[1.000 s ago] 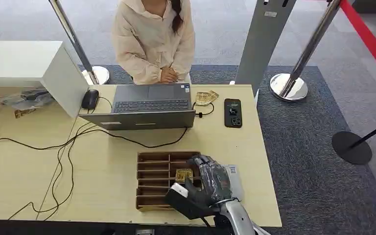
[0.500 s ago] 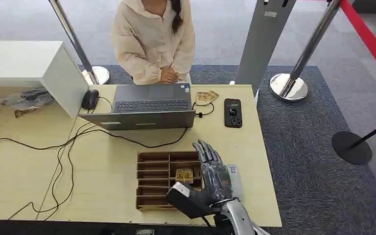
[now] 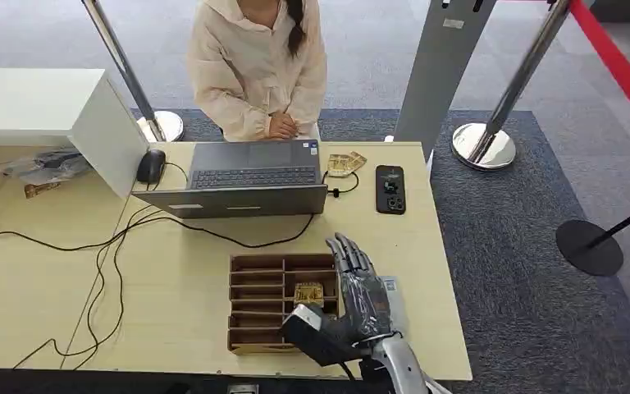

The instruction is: Pass the card to the sensor for recognition and then transmit it.

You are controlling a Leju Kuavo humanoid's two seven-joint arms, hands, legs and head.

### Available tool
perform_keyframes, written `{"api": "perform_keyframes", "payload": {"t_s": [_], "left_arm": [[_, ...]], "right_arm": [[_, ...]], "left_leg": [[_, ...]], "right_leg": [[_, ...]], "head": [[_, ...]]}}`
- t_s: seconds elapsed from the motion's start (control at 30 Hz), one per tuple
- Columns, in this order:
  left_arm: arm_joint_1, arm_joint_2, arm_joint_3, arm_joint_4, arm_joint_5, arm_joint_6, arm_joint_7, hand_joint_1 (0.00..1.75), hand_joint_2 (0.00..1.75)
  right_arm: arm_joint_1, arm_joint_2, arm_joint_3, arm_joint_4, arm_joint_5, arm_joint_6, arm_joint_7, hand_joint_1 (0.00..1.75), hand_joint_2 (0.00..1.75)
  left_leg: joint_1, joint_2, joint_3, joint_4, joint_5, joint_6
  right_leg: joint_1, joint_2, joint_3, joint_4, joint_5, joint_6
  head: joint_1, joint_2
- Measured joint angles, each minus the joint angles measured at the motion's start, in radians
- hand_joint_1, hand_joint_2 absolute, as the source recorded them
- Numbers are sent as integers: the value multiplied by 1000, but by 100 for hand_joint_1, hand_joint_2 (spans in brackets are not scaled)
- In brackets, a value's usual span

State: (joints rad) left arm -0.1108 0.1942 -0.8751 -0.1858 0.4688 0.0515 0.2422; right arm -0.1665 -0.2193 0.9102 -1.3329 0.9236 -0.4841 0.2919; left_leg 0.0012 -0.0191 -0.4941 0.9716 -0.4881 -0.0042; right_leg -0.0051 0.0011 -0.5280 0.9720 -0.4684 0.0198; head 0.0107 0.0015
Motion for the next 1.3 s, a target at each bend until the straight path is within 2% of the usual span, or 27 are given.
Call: {"api": "perform_keyframes", "payload": {"t_s": [0.07,0.2,0.27,0.5,0.77,0.87,0.93,0.97,1.0,1.1,1.13,1.3], "left_arm": [[0,1,0,0,-2,0,-2,0,0],[0,6,0,0,-6,0,-6,0,0],[0,11,0,0,-8,0,-9,0,0],[0,22,-1,0,-8,0,-15,0,0],[0,22,-1,0,-8,0,-16,0,0],[0,22,-1,0,-8,0,-16,0,0],[0,23,-2,0,-8,0,-16,0,0],[0,23,-1,0,-8,0,-16,0,0],[0,24,-1,0,-8,0,-16,0,0],[0,27,-1,0,-10,0,-16,0,0],[0,28,-2,0,-11,0,-16,0,0],[0,31,-2,0,-14,-1,-18,0,0]], "right_arm": [[0,-1,-3,-1,-18,-11,-15,51,175],[1,-20,-23,-22,-100,-10,-67,37,175],[2,-39,-39,-51,-123,3,-82,38,175],[6,-94,-104,-148,-131,56,-95,38,175],[23,-111,-131,-204,-122,60,-106,31,175],[31,-111,-131,-209,-119,57,-114,38,175],[38,-111,-131,-214,-121,56,-117,65,175],[40,-113,-131,-216,-126,58,-119,65,175],[41,-115,-131,-219,-141,65,-123,77,175],[43,-127,-129,-234,-228,131,-143,84,175],[43,-132,-128,-240,-256,159,-146,79,175],[36,-155,-121,-281,-338,285,-142,77,175]], "left_leg": [[0,0,0,0,0,0],[0,0,0,0,0,0],[0,0,0,0,0,0],[0,0,0,0,0,0],[0,0,0,0,0,0],[0,0,0,0,0,0],[0,0,0,0,0,0],[0,0,0,0,0,0],[0,0,0,0,0,0],[0,0,0,0,0,0],[0,0,0,0,0,0],[0,0,0,0,0,0]], "right_leg": [[0,0,0,0,0,0],[0,0,0,0,0,0],[0,0,0,0,0,0],[0,0,0,0,0,0],[0,0,0,0,0,0],[0,0,0,0,0,0],[0,0,0,0,0,0],[0,0,0,0,0,0],[0,0,0,0,0,0],[0,0,0,0,0,0],[0,0,0,0,0,0],[0,0,0,0,0,0]], "head": [[0,0],[0,0],[0,0],[0,0],[0,0],[0,0],[0,0],[0,0],[0,0],[0,0],[0,0],[0,0]]}}
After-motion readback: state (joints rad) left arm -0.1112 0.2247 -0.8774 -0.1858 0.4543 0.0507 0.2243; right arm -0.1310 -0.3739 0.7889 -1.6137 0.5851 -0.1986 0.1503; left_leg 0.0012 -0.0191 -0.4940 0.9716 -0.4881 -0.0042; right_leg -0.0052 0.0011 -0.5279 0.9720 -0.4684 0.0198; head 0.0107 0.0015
